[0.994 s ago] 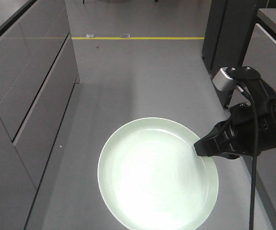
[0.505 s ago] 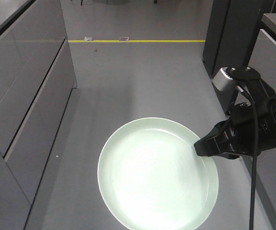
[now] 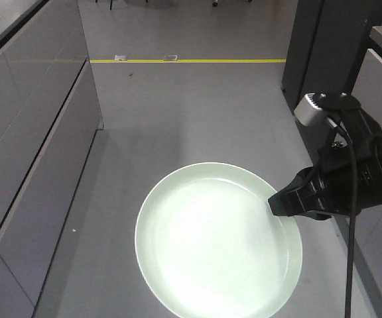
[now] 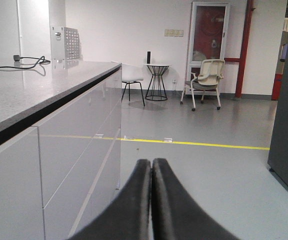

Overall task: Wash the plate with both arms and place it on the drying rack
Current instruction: 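Drive along the aisle toward the sink counter holding the plate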

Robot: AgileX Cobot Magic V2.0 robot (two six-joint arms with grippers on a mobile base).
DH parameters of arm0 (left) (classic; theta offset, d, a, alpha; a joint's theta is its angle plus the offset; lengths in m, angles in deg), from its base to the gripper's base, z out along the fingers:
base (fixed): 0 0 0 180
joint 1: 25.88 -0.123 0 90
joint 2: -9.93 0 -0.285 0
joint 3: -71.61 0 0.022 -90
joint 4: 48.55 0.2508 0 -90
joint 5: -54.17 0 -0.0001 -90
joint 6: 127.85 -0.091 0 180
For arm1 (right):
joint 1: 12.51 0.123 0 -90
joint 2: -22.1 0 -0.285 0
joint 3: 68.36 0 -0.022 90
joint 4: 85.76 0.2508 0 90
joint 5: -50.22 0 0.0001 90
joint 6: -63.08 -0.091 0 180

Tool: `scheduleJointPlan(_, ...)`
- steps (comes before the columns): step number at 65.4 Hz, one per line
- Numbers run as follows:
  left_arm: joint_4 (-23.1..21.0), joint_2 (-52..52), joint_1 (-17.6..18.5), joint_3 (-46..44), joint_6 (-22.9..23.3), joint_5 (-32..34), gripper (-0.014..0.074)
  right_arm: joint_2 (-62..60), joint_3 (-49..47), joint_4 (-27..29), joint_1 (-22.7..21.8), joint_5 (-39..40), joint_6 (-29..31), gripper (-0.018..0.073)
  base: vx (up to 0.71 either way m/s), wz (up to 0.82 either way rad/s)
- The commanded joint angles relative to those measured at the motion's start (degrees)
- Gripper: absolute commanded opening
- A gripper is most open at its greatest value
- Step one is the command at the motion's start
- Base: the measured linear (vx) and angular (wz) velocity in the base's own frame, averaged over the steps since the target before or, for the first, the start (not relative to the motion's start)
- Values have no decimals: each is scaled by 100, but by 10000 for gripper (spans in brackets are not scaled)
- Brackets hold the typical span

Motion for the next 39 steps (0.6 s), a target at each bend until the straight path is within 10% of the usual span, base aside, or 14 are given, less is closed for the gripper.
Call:
scheduleJointPlan(1,-14,-85,19,-123,50,448,-6,-154,-137,263,-17,122,24,-1,17,-3)
scheduleJointPlan(39,-14,-85,19,-123,50,448,-6,-154,-137,263,-17,122,24,-1,17,-5)
